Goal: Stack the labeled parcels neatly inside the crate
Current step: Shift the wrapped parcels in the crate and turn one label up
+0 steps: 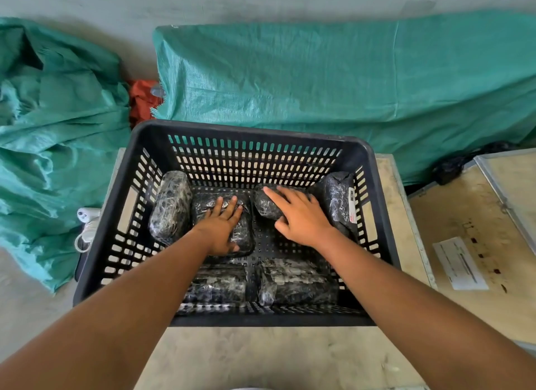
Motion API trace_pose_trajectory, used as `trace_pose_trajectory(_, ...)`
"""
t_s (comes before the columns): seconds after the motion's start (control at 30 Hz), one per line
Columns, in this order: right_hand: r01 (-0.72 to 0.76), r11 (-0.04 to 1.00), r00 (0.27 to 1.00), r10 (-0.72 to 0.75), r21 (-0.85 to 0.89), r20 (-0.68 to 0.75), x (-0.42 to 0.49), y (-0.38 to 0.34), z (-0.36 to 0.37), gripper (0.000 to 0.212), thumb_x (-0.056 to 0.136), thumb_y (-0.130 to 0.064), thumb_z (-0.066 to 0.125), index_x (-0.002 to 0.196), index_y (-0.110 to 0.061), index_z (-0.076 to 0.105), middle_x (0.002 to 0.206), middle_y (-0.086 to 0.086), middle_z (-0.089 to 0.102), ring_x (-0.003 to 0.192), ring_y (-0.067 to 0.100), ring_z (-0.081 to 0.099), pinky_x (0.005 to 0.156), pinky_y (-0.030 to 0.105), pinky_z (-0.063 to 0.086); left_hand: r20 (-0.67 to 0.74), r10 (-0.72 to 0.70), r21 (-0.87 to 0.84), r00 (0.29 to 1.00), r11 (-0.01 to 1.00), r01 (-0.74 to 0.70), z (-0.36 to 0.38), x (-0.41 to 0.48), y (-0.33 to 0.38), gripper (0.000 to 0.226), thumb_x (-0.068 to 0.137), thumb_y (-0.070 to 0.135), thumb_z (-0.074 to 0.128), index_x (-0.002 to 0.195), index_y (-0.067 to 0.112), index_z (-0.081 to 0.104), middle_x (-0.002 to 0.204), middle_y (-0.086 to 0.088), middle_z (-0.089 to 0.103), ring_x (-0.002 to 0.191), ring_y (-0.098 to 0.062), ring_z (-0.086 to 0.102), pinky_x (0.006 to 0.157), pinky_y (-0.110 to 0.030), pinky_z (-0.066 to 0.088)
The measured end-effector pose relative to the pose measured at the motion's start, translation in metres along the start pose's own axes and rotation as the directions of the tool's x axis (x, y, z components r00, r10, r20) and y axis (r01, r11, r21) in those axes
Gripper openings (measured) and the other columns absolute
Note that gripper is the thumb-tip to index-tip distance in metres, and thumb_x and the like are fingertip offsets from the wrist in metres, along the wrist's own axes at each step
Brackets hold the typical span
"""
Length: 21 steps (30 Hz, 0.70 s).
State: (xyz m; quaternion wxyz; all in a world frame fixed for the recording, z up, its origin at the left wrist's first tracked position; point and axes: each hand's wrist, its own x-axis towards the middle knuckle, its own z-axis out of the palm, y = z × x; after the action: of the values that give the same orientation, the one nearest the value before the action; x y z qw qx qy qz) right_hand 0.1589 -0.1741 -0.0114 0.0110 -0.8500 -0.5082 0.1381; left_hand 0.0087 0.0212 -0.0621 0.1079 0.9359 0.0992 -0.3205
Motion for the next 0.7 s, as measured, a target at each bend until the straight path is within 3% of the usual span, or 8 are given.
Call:
trace_pose_trajectory(0.13,-0.039,0.991,0.998,0.032,-0.126,-0.059,-0.006,-0.005,0.010,0.082,0.097,-0.053,0.042,0.163,-0.033,-0.002,0.161,0.021,0.028,0.142,0.038,0.031,0.108,0.061,0.034,-0.008,0.013,0.002,1.000,1.000,-0.013,0.002,0.000,-0.001,0.111,0.092,0.056,0.061,0.157,0.020,-0.022,0.153,-0.003,-0.042,0.145,-0.037,-0.032,0.121,-0.052,0.001)
trace_pose_trajectory(0.2,-0.029,0.985,1.000,0.028,-0.172,-0.007,-0.005,-0.004,0.011,0.101,0.090,-0.067,0.056,0.163,-0.033,-0.004,0.157,0.023,0.028,0.141,0.040,0.032,0.108,0.059,0.035,-0.018,0.017,-0.007,1.000,1.000,-0.017,0.002,-0.001,-0.002,0.111,0.091,0.056,0.061,0.157,0.020,-0.021,0.154,-0.003,-0.041,0.144,-0.036,-0.032,0.121,-0.053,0.001)
trace_pose_trajectory(0.23,-0.043,0.984,0.999,0.044,-0.171,0.001,-0.005,-0.003,0.011,0.109,0.086,-0.058,0.071,0.163,-0.032,-0.002,0.153,0.023,0.030,0.138,0.039,0.035,0.108,0.056,0.037,-0.024,0.019,-0.014,1.000,1.000,-0.019,0.002,-0.001,-0.002,0.111,0.091,0.056,0.061,0.157,0.020,-0.020,0.154,-0.003,-0.040,0.144,-0.036,-0.032,0.121,-0.053,0.002)
trace_pose_trajectory(0.33,-0.119,0.993,0.988,0.120,0.017,-0.098,-0.002,0.003,0.009,0.104,0.080,-0.012,0.083,0.161,-0.024,0.018,0.142,0.015,0.046,0.127,0.031,0.048,0.107,0.045,0.043,-0.051,0.022,-0.045,0.998,0.999,-0.024,0.000,-0.004,-0.004,0.112,0.089,0.057,0.063,0.158,0.021,-0.016,0.156,-0.001,-0.036,0.148,-0.035,-0.027,0.123,-0.053,0.009)
trace_pose_trajectory(0.43,-0.102,0.937,0.967,0.173,0.334,-0.189,0.004,0.015,-0.007,0.076,0.080,-0.025,0.086,0.144,-0.020,0.045,0.129,0.007,0.063,0.116,0.026,0.060,0.098,0.042,0.051,-0.156,-0.019,-0.174,0.988,0.985,-0.009,-0.007,-0.007,0.000,0.112,0.086,0.061,0.065,0.160,0.026,-0.012,0.165,0.002,-0.016,0.153,-0.031,-0.008,0.117,-0.049,0.032)
trace_pose_trajectory(0.57,-0.124,0.795,0.926,0.308,0.594,-0.219,0.009,0.026,-0.025,0.065,0.080,-0.038,0.087,0.138,-0.017,0.063,0.122,0.002,0.066,0.106,0.015,0.060,0.092,0.026,0.045,-0.362,-0.095,-0.509,0.927,0.854,-0.111,-0.031,-0.004,0.012,0.111,0.087,0.050,0.071,0.156,0.045,-0.015,0.164,-0.007,0.026,0.135,-0.029,0.050,0.102,-0.037,0.048)
trace_pose_trajectory(0.6,-0.123,0.763,0.923,0.322,0.635,-0.209,0.009,0.027,-0.027,0.064,0.080,-0.038,0.087,0.137,-0.018,0.065,0.120,-0.004,0.065,0.104,0.009,0.059,0.090,0.020,0.042,-0.426,-0.061,-0.544,0.903,0.814,-0.202,-0.039,-0.004,0.015,0.109,0.090,0.045,0.071,0.154,0.050,-0.018,0.163,-0.008,0.028,0.135,-0.029,0.051,0.105,-0.039,0.046)
trace_pose_trajectory(0.7,-0.116,0.654,0.925,0.344,0.747,-0.158,0.008,0.033,-0.030,0.057,0.079,-0.037,0.088,0.131,-0.026,0.066,0.116,-0.024,0.062,0.098,-0.015,0.058,0.083,0.007,0.039,-0.545,0.121,-0.481,0.829,0.765,-0.428,-0.055,-0.004,0.019,0.104,0.097,0.033,0.065,0.152,0.050,-0.022,0.169,0.002,0.011,0.152,-0.021,0.022,0.120,-0.051,0.027)
